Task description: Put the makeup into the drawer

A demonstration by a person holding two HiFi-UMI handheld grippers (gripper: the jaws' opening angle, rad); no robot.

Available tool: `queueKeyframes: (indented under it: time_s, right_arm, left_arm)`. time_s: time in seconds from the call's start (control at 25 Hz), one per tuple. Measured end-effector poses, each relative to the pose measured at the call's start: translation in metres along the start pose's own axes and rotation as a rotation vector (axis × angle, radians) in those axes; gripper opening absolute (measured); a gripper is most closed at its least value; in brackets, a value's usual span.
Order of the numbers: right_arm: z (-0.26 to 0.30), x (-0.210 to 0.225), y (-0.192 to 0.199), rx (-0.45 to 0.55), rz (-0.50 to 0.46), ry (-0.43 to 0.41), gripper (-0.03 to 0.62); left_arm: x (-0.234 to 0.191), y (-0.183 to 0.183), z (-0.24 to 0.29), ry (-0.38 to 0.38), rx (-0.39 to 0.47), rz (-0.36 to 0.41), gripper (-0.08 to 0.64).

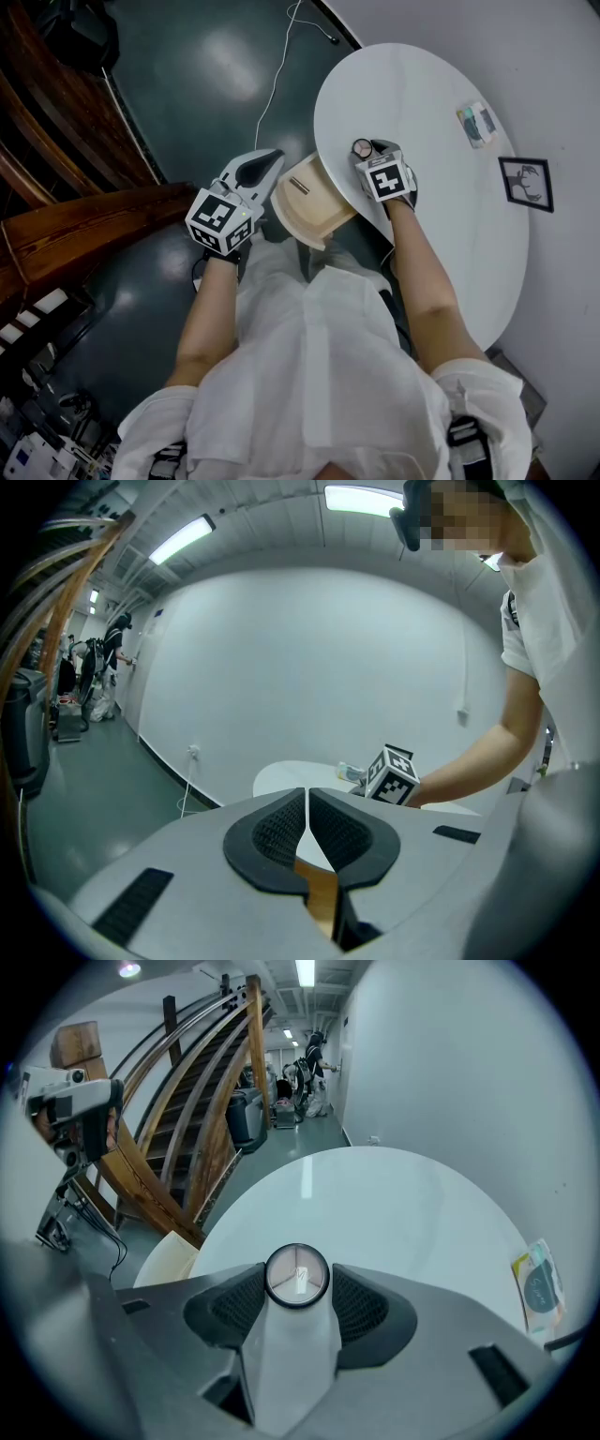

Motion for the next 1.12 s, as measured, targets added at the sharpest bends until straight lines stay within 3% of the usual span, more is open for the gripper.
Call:
queueKeyframes:
  time_s: [0.6,1.12]
  right_arm:
    - [0.001,-0.006,-0.006,-0.008,-0.022,-0.002,0.209]
    - [-0.007,-0.057,-0.022,0.039,-0.091,-0.062,0.209]
  left_arm:
    - [-0.007,0.001,-0.007,-0.024,0.009,-0.01,0.025]
    - [-0.012,0.008,-0.022,-0.053,0.015,-0.026,0.025]
Point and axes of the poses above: the fingertips, and each gripper's own axes: z forward along the fingers, x to its right, y out of its underside, the point moved 8 cm from there along -z, backward along the fingers, and after that the axes turned 4 degrees about z, right-handed, at the moved point
